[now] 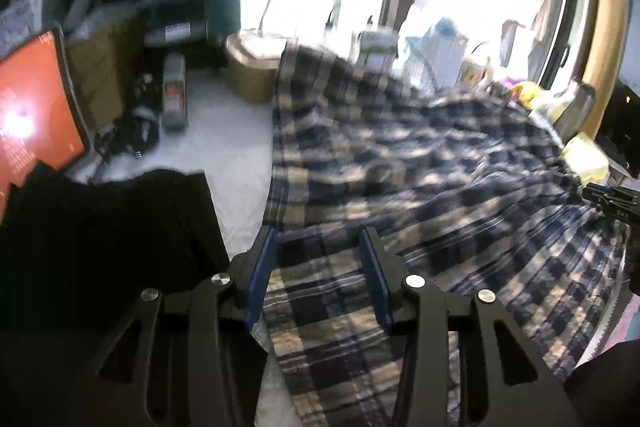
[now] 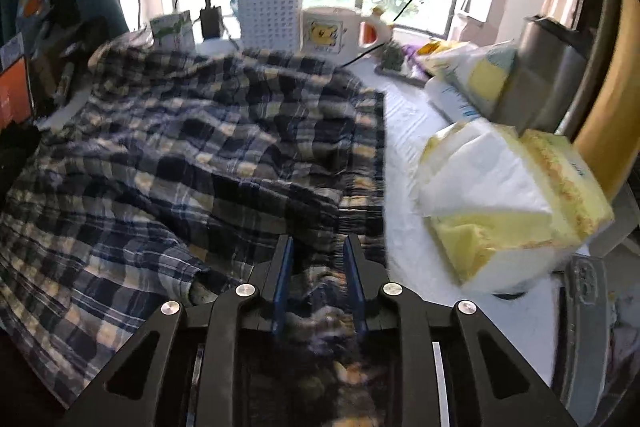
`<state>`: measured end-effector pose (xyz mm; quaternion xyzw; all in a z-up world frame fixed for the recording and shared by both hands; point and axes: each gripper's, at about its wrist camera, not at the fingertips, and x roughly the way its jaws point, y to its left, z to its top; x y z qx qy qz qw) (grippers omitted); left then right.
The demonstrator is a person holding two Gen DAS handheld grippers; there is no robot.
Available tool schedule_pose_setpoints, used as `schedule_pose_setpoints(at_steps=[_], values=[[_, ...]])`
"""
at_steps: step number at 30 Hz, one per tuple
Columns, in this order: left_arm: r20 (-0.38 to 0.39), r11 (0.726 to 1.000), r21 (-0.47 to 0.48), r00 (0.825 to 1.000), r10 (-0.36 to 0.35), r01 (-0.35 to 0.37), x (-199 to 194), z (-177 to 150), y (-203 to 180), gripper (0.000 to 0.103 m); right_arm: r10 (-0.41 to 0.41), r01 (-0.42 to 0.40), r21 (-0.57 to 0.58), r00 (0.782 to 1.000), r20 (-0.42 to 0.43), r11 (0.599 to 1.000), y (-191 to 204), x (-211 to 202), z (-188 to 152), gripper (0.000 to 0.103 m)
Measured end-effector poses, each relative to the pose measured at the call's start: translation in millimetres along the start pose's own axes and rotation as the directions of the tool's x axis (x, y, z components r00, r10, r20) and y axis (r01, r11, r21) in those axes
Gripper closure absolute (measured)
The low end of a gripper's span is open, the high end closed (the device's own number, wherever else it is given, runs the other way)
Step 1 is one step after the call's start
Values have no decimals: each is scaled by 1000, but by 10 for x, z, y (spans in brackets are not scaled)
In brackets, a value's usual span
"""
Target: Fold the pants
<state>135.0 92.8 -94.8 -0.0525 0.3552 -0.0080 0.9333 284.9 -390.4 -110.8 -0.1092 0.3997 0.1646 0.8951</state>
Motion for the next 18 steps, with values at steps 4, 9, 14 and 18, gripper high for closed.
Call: schedule_pose_setpoints(at_steps=[4, 9, 14, 18], values=[[73, 999, -8, 997, -30, 31, -297, -53, -98, 47, -10, 9, 18, 999, 31, 1000, -39, -240, 14, 76], [108, 996, -6, 990, -85, 87, -564, -277, -291, 46, -32, 32, 1, 995, 90, 1000, 3, -599, -67, 76], [65, 994, 10, 992, -112, 112, -702, -612, -361, 43, -57, 56, 7, 990, 126, 998, 14, -861, -261, 76], [50, 993, -38, 993, -109, 111, -788, -859, -377, 39, -70, 68, 16, 989, 128, 998, 22, -975, -440, 76]])
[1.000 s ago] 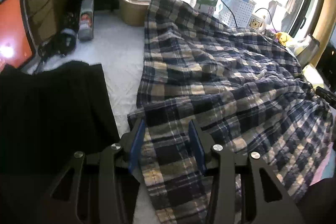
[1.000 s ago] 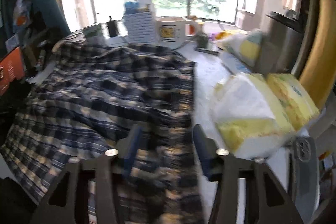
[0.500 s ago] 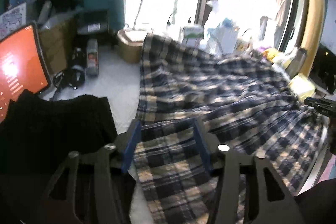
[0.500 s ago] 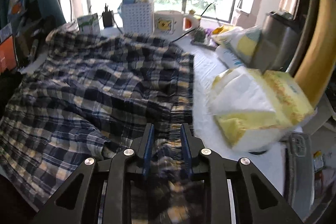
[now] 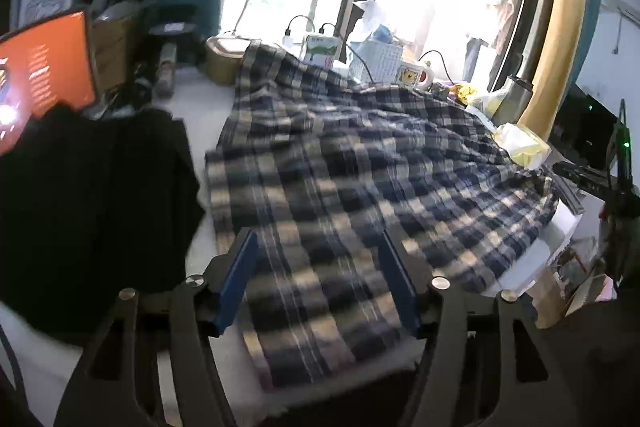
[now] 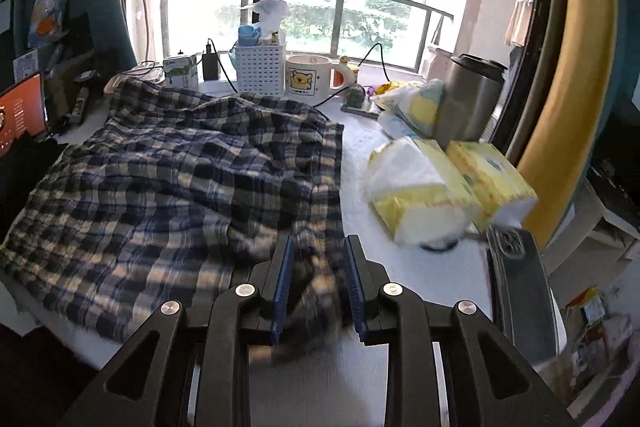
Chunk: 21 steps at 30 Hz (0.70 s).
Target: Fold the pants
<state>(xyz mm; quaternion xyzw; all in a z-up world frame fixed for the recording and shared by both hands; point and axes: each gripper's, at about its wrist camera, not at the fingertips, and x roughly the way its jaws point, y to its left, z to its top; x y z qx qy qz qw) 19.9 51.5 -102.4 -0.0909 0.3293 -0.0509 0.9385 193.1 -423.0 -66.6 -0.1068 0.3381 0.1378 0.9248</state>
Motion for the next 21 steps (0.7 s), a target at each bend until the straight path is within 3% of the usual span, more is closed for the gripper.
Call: schedule_pose_setpoints(at_steps=[5, 7, 8, 9, 12, 18, 21], values=[[-34, 998, 56, 999, 24, -22, -96, -301, -178, 35, -9, 9, -8, 1000, 1, 1000, -40, -216, -289, 72], [-39, 995, 88, 999, 39, -35, -111, -384, -229, 32, -14, 14, -17, 1000, 1, 1000, -48, -261, -396, 51], [-36, 993, 114, 998, 47, -42, -117, -424, -260, 32, -13, 13, -21, 1000, 1, 1000, -58, -279, -459, 35], [-29, 987, 152, 998, 64, -59, -114, -464, -298, 32, -16, 16, -23, 1000, 0, 1000, -63, -287, -505, 31], [-15, 967, 222, 992, 129, -122, -65, -504, -334, 32, -35, 35, -25, 999, -12, 999, -97, -275, -639, 31], [-55, 956, 246, 983, 177, -158, 55, -585, -258, 31, -61, 60, -32, 997, -42, 998, -101, -90, -828, 31], [-50, 955, 262, 986, 159, -141, 7, -599, -279, 31, -67, 64, -55, 996, -54, 996, -47, -9, -851, 31]])
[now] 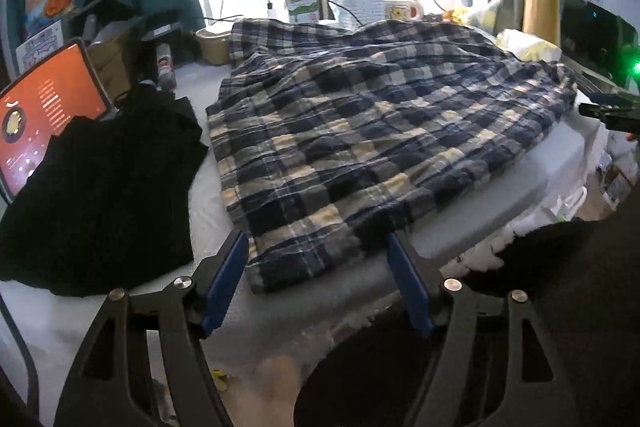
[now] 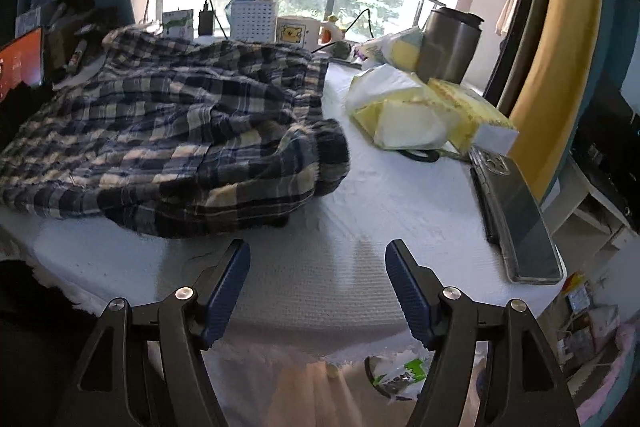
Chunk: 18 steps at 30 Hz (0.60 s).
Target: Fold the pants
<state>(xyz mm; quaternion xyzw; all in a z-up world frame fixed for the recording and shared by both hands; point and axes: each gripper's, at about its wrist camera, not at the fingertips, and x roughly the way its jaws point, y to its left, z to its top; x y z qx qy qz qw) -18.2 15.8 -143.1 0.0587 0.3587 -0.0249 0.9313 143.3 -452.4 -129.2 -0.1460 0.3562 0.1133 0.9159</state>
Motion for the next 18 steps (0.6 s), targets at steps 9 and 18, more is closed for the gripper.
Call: schedule_pose_setpoints(at_steps=[9, 18], values=[[22, 999, -19, 999, -35, 35, 120, 41, 25, 32, -13, 12, -44, 1000, -27, 999, 3, 129, 22, 31], [55, 995, -52, 995, -86, 89, 60, 64, 35, 101, 95, -92, -57, 994, 55, 994, 74, 353, 280, 31]])
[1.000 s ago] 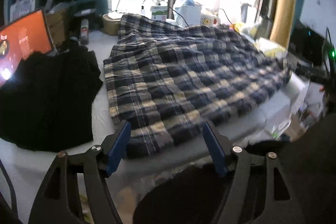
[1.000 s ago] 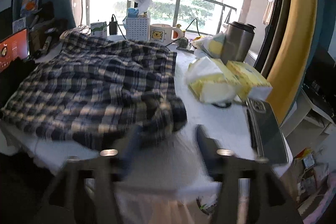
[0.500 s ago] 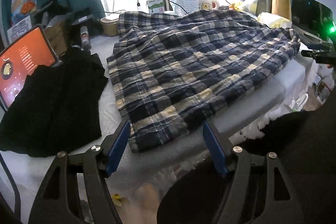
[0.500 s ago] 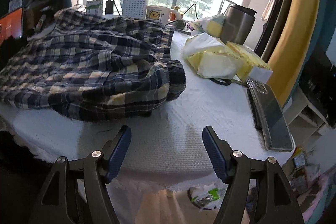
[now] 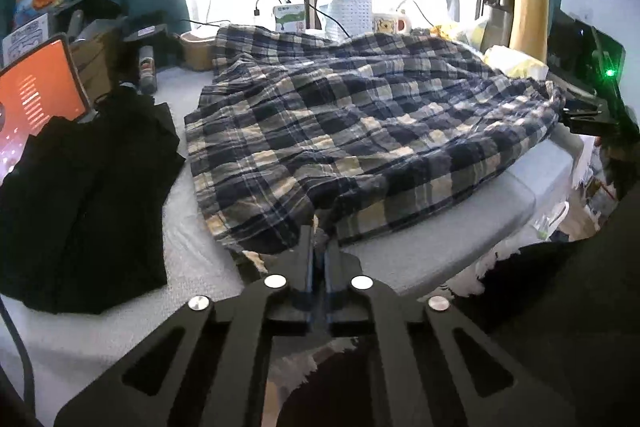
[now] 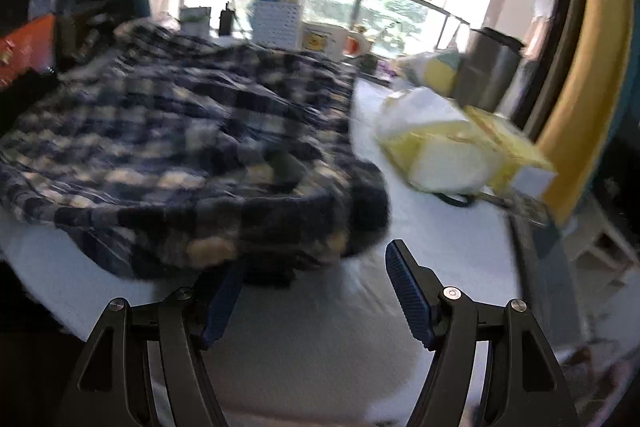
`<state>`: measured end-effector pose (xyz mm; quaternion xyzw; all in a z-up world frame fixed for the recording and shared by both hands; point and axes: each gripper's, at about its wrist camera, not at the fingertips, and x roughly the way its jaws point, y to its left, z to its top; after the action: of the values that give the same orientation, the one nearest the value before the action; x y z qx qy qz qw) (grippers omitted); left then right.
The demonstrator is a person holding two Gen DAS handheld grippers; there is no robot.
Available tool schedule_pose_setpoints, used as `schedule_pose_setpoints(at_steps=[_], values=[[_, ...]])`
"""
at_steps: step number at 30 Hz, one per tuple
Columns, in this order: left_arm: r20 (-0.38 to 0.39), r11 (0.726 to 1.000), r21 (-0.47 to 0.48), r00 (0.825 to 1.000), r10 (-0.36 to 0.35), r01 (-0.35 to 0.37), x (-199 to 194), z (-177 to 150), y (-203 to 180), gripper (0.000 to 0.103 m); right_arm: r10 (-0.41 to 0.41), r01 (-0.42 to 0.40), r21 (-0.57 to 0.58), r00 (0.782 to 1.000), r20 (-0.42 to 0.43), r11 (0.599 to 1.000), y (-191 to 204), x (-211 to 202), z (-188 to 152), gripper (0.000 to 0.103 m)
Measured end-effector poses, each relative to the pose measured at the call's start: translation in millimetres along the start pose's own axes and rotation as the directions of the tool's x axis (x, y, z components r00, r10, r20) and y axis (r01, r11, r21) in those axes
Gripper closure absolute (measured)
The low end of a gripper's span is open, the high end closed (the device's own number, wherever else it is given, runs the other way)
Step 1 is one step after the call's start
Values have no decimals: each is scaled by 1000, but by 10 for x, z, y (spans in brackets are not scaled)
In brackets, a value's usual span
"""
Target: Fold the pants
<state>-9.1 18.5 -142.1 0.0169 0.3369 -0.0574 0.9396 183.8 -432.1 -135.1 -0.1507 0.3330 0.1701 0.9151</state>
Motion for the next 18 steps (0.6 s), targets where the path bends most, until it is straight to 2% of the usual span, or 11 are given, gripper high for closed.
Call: schedule_pose_setpoints(at_steps=[1, 2, 3, 4, 7, 9, 14, 18], values=[[13, 1000, -12, 1000, -7, 7, -39, 10, 9, 101, 37, -37, 16, 999, 18, 999, -10, -16, 16, 33], [29, 999, -24, 999, -20, 21, -93, 30, 25, 101, 50, -50, 24, 998, 33, 998, -15, -40, 28, 48], [52, 999, -35, 998, -29, 30, -155, 58, 40, 101, 59, -61, 28, 997, 49, 998, -13, -77, 45, 72], [68, 998, -42, 997, -33, 36, -202, 87, 50, 101, 63, -64, 29, 997, 55, 998, -7, -105, 67, 77], [123, 997, -55, 992, -41, 48, -356, 217, 69, 101, 84, -87, 36, 994, 69, 996, -4, -195, 110, 78], [153, 997, -58, 987, -43, 52, -435, 297, 79, 101, 124, -130, 71, 989, 79, 989, -42, -256, 154, 80], [220, 996, -56, 974, -56, 69, -574, 537, 98, 101, 110, -133, 150, 983, 148, 980, -201, -476, 330, 84], [257, 997, -49, 965, -48, 63, -582, 747, 161, 102, 91, -121, 143, 977, 195, 982, -249, -600, 522, 85]])
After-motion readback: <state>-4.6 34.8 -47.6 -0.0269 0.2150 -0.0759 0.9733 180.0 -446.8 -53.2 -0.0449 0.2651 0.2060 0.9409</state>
